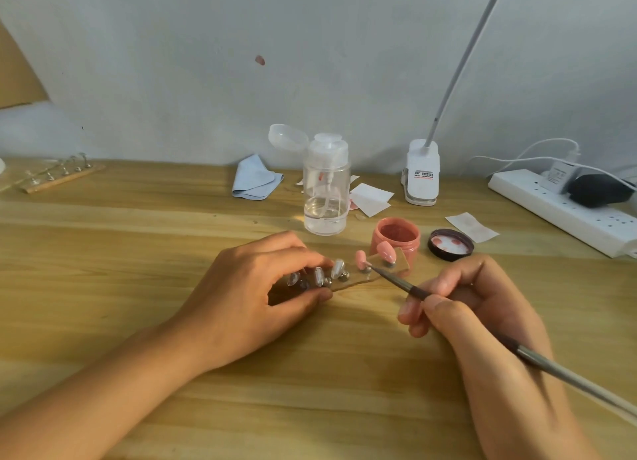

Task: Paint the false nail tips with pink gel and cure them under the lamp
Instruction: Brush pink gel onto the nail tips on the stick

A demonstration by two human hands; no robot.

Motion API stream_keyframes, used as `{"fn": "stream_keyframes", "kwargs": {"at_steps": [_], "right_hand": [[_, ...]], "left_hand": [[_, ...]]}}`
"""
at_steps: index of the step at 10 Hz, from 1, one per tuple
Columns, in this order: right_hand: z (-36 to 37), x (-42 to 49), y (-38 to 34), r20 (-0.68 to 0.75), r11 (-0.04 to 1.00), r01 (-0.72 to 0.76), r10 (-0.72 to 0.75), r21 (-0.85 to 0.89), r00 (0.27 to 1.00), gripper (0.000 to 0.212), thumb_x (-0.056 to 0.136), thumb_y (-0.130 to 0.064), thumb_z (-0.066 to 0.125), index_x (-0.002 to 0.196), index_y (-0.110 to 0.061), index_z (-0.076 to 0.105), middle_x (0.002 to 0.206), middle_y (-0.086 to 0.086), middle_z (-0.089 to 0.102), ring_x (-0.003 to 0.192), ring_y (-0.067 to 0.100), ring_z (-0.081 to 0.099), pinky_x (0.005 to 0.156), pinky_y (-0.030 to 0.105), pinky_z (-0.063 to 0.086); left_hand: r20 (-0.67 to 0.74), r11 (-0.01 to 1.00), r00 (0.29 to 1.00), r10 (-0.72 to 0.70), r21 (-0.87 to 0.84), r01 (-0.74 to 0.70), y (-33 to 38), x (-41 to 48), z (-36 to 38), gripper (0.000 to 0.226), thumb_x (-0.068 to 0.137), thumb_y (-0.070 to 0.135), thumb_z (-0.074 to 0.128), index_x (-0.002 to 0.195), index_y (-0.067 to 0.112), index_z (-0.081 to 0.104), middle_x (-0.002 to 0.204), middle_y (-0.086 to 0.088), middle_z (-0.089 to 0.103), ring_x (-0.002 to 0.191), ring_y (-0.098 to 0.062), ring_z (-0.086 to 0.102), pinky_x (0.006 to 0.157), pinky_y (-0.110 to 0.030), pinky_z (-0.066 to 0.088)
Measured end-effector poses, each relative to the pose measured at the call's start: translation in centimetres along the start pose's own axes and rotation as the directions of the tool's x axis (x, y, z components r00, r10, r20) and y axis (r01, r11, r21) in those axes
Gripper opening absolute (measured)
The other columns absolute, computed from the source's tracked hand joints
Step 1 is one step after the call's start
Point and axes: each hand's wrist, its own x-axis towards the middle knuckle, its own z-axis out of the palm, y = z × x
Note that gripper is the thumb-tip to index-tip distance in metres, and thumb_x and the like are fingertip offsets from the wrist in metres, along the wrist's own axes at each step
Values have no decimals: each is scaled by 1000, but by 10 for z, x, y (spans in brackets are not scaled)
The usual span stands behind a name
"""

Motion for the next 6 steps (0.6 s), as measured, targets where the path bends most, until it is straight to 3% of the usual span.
{"fn": "stream_keyframes", "kwargs": {"at_steps": [1, 2, 6], "right_hand": [[14, -19, 0, -93, 948, 274, -262, 161, 961, 9, 72, 0, 53, 69, -1, 45, 47, 14, 62, 39, 8, 53, 45, 15, 45], [10, -26, 12, -158, 937, 335, -317, 97, 935, 10, 64, -6, 53, 71, -2, 47, 59, 16, 67, 48, 10, 58, 53, 18, 49], [10, -22, 13, -174, 937, 344, -329, 61, 928, 11, 63, -7, 55, 72, -4, 47, 60, 15, 66, 51, 10, 59, 54, 20, 48]], "left_hand": [[-2, 1000, 1000, 4, 1, -4, -1, 0, 1, 24, 85, 48, 63, 104, 36, 70, 91, 23, 58, 78, -1, 59, 67, -25, 47], [-1, 1000, 1000, 4, 5, -4, -1, 0, 1, 24, 85, 48, 63, 105, 37, 68, 92, 23, 58, 78, -2, 59, 67, -24, 46], [4, 1000, 1000, -4, 15, 4, -1, 0, 0, 26, 84, 49, 62, 105, 37, 70, 92, 24, 57, 77, 0, 58, 68, -22, 45]]}}
